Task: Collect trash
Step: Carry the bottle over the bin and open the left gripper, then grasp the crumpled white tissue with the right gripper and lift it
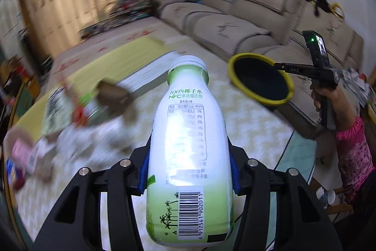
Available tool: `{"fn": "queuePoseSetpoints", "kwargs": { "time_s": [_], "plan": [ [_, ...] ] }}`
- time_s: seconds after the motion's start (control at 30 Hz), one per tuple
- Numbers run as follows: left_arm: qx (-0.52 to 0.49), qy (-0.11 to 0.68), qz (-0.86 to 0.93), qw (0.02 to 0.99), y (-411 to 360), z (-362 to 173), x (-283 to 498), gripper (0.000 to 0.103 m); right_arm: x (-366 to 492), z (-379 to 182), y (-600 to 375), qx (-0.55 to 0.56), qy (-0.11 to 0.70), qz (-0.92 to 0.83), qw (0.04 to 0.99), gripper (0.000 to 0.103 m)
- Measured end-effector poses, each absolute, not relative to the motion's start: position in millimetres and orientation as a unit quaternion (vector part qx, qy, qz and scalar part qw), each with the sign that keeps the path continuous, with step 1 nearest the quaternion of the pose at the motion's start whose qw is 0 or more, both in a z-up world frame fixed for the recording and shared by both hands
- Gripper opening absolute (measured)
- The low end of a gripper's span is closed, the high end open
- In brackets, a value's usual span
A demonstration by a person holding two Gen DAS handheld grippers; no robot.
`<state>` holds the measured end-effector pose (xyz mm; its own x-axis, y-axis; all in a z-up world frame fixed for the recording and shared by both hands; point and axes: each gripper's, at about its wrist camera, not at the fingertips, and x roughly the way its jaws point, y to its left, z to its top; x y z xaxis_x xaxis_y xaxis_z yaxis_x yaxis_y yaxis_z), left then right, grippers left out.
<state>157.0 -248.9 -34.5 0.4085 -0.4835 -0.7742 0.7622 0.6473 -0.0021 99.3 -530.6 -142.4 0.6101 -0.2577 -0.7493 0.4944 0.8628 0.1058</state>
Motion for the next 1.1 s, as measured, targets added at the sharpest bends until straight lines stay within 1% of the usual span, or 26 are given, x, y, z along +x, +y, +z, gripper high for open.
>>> {"fn": "queuePoseSetpoints", "kwargs": {
  "time_s": [0.23,0.53,0.73,0.83,0.9,0.93,0.97,1.1],
  "plan": [
    [0.212,0.392,-0.446,0.776,-362.2,-41.0,161.6,0.051,63.5,-133.0,-557.7,0.156,0.372,-0.239,0.883,0.031],
    [0.247,0.423,-0.476,0.73,-495.0,-78.6,177.8,0.051,34.7,-148.3,-590.0,0.178,0.379,-0.259,0.87,0.031],
    [0.254,0.439,-0.483,0.714,-553.6,-102.5,179.9,0.051,25.8,-152.9,-597.8,0.185,0.381,-0.264,0.866,0.031],
    [0.25,0.441,-0.481,0.715,-567.1,-110.1,182.0,0.051,23.4,-154.3,-598.0,0.186,0.382,-0.265,0.865,0.032],
    [0.241,0.435,-0.471,0.729,-571.1,-109.1,187.1,0.058,22.8,-156.0,-597.0,0.187,0.384,-0.264,0.865,0.036],
    [0.237,0.431,-0.467,0.735,-570.2,-107.9,188.3,0.069,22.8,-156.5,-596.0,0.187,0.385,-0.264,0.864,0.036],
    [0.224,0.426,-0.466,0.742,-566.3,-101.7,190.5,0.075,22.5,-157.4,-595.1,0.187,0.386,-0.262,0.864,0.037],
    [0.189,0.399,-0.471,0.763,-523.7,-71.0,190.9,0.077,24.4,-160.1,-588.7,0.186,0.389,-0.253,0.866,0.037]
  ]
}}
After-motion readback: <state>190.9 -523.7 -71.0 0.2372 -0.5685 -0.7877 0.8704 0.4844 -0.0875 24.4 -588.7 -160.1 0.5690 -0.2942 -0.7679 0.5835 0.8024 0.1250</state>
